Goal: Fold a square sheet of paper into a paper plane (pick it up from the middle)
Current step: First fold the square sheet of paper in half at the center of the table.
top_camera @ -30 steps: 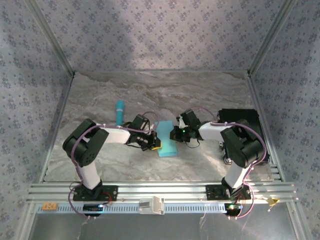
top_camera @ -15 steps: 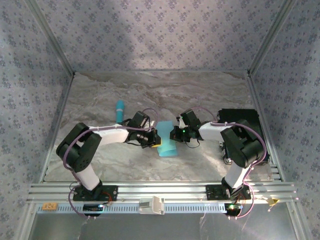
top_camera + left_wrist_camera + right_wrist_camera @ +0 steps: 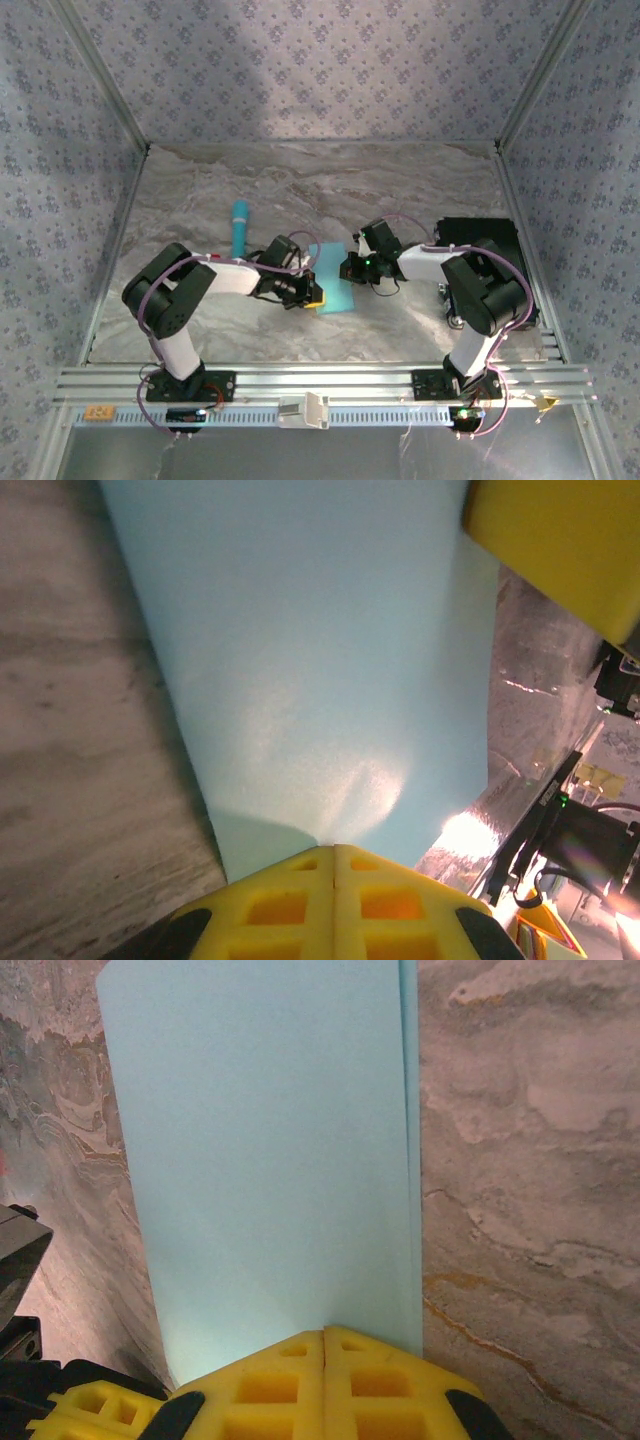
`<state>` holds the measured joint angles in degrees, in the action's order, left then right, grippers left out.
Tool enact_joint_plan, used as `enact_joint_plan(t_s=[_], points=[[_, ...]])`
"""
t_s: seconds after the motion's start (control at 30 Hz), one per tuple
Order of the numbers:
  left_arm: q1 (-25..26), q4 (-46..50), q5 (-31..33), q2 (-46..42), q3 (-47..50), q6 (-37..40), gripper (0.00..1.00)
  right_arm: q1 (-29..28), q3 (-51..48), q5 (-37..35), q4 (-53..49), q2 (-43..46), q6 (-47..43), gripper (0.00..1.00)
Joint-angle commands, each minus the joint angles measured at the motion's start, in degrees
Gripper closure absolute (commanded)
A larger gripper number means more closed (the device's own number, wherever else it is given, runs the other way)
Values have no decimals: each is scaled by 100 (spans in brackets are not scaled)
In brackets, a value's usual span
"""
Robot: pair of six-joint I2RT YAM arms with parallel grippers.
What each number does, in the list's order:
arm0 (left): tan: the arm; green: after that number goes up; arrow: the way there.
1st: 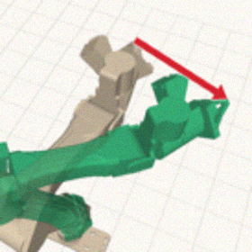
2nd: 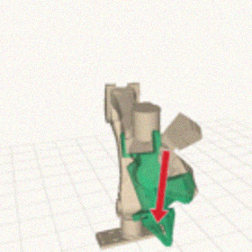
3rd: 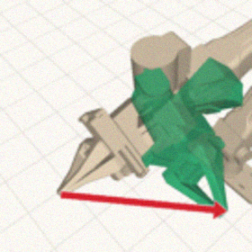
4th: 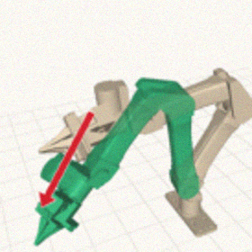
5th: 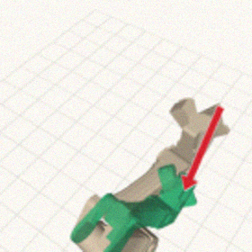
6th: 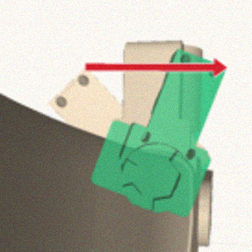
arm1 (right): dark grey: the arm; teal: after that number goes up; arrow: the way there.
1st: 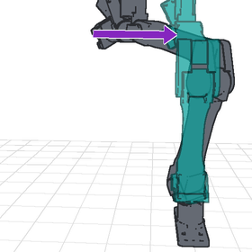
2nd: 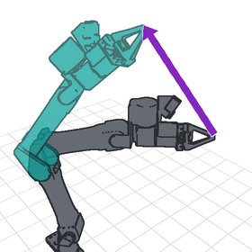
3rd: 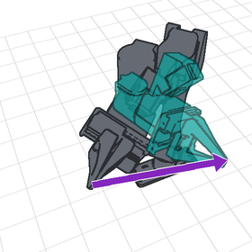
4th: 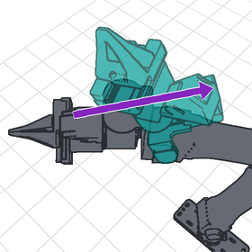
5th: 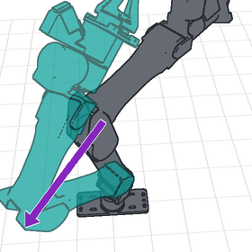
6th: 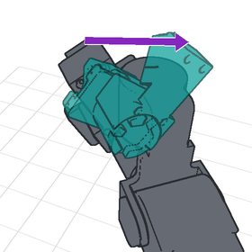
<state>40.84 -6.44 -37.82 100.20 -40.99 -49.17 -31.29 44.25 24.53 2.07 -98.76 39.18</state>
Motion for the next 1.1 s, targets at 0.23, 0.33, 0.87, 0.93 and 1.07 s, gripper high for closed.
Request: enact_joint_plan(t_s=[0.23, 0.33, 0.87, 0.93, 1.07], points=[[100, 637, 204, -194, -161, 302, 100, -27, -360, -788, -1005, -328, 28, 100], [138, 684, 128, -282, -283, 268, 100, -31, -358, -784, -1015, -325, 30, 100], [231, 1103, 120, -68, 105, 899, 100, -40, -345, -787, -940, -473, 46, 100], [230, 1340, 150, -159, 133, 1152, 100, -51, -328, -785, -958, -492, 37, 100], [262, 1362, 160, -342, 195, 1253, 100, -47, -329, -808, -958, -479, 37, 100]])
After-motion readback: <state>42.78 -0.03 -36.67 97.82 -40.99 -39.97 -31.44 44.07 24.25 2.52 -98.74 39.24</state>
